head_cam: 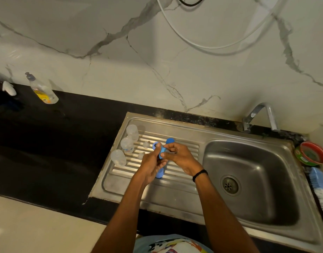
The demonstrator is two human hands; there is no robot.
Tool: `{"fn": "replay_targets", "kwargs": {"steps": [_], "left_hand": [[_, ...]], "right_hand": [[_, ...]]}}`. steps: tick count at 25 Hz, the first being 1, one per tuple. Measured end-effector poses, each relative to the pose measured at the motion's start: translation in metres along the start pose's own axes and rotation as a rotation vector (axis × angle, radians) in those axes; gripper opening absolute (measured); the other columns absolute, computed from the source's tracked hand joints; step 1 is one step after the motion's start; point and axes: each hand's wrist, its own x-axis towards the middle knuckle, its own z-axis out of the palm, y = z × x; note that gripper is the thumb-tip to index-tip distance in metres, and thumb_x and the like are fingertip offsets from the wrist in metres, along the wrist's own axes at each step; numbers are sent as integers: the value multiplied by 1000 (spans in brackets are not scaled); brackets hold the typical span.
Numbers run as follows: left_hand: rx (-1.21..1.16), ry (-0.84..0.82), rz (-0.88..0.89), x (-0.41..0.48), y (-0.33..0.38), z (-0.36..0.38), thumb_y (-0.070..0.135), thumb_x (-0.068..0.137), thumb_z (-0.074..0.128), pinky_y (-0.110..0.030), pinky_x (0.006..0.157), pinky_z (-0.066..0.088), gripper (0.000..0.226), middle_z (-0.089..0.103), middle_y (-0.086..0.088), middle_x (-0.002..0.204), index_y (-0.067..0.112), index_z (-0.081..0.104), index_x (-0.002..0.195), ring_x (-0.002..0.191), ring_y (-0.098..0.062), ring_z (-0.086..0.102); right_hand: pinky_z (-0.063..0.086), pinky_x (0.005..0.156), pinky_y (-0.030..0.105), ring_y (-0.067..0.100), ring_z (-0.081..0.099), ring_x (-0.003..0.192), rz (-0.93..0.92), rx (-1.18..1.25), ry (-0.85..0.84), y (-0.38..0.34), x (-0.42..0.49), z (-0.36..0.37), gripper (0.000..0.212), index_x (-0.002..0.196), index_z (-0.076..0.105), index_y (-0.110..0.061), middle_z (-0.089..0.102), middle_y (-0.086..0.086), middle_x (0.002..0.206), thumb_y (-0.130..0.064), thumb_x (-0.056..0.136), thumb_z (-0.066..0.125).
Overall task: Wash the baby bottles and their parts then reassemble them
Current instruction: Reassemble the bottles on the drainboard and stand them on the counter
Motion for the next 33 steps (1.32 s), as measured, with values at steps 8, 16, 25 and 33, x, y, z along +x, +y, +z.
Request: {"fn": "replay_targets", "kwargs": {"steps": [8,16,25,33], "left_hand": [[37,56,107,-5,1,-26,38,99,62,-29,70,55,42,71,-19,86,0,73,110,74,-21,62],[177,253,352,-12,11,-56,25,98,65,-26,70,54,19,73,-16,92,8,74,100,74,-14,64],[170,547,508,-16,20,-95,25,97,65,-42,81,58,20,73,-11,99,8,70,108,92,-33,69],[176,651,548,-18,21,-106,25,98,64,-24,83,58,23,71,-4,100,8,68,112,91,-9,68]], "right_hand": [[59,79,31,18,70,92,45,59,35,0,13,13,28,109,68,-7,73,6,102,-16,85,77],[59,79,32,25,72,95,99,168,2,-5,28,31,26,111,67,-3,70,18,106,-16,88,73],[53,96,49,35,66,108,105,219,-24,6,35,35,24,116,65,-2,64,25,117,-10,93,66],[53,97,49,34,65,111,99,186,-13,6,34,41,13,108,68,-12,65,22,116,-12,97,60]]}}
